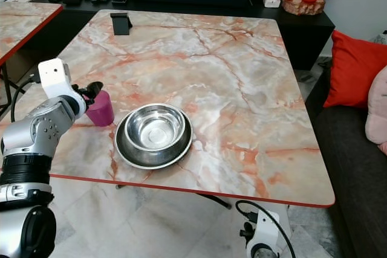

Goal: Setting the table

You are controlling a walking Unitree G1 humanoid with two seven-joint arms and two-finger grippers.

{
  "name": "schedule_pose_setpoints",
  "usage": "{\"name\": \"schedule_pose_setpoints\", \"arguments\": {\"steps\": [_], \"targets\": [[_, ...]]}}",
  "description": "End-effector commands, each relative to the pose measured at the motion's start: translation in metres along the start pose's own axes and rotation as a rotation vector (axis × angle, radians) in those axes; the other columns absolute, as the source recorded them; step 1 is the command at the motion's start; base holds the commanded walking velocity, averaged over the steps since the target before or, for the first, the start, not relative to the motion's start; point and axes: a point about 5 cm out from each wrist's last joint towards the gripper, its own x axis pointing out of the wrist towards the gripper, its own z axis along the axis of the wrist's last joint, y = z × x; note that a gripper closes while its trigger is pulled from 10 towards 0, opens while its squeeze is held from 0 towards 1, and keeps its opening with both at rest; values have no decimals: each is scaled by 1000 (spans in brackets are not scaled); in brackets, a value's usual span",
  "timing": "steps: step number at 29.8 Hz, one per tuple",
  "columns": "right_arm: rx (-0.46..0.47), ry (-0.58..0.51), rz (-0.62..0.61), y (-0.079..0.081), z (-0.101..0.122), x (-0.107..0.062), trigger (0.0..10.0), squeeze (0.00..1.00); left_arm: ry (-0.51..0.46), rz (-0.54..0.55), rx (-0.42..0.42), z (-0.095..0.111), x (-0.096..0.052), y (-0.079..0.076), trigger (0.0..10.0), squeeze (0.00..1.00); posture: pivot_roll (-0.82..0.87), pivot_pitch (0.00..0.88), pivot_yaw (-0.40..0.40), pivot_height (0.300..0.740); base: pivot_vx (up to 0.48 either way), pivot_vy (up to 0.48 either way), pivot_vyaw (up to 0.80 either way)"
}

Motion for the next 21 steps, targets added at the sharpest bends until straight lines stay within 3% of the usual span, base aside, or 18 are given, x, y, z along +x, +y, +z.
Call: {"name": "schedule_pose_setpoints", "arguments": {"steps": [1, 2, 3, 6, 8, 9, 10, 12, 15, 16, 19, 21], "targets": [[-5, 30, -5, -2, -7, -2, 10000, 0, -107, -30, -30, 19, -3, -6, 10000, 0, 44, 60, -17, 740, 0, 0, 0], [-5, 30, -5, -2, -7, -2, 10000, 0, -204, -39, -41, 32, -7, -6, 10000, 0, 44, 60, -17, 740, 0, 0, 0], [-5, 30, -5, -2, -7, -2, 10000, 0, -204, -39, -41, 32, -7, -6, 10000, 0, 44, 60, -17, 740, 0, 0, 0], [-4, 28, -5, -2, -6, -2, 10000, 0, -352, -25, -38, 52, -13, 0, 10000, 0, 44, 66, -18, 740, 0, 0, 0], [-5, 28, -4, -2, -6, -2, 10000, 0, -395, 0, 2, 57, -15, 6, 10000, 0, 45, 68, -17, 740, 0, 0, 0], [-4, 28, -5, -2, -6, -1, 10000, 0, -418, 35, 76, 59, -16, 13, 10000, 0, 45, 68, -17, 740, 0, 0, 0], [-4, 28, -5, -2, -6, -1, 10000, 0, -418, 35, 76, 59, -16, 13, 10000, 0, 45, 68, -17, 740, 0, 0, 0], [-4, 26, -4, -1, -6, -1, 10000, 0, -445, 90, 232, 58, -17, 24, 10000, 0, 45, 69, -16, 740, 0, 0, 0], [-3, 26, -3, -1, -5, -1, 10000, 0, -429, 139, 359, 51, -15, 37, 10000, 0, 46, 69, -15, 740, 0, 0, 0], [-3, 26, -3, -1, -5, -1, 10000, 0, -429, 139, 359, 51, -15, 37, 10000, 0, 46, 69, -15, 740, 0, 0, 0], [-3, 25, -3, -1, -5, -1, 10000, 0, -424, 188, 368, 44, -15, 57, 10000, 0, 46, 71, -15, 740, 0, 0, 0], [-3, 25, -3, -1, -5, -1, 10000, 0, -392, 192, 304, 36, -14, 66, 10000, 0, 47, 74, -15, 740, 0, 0, 0]]}}
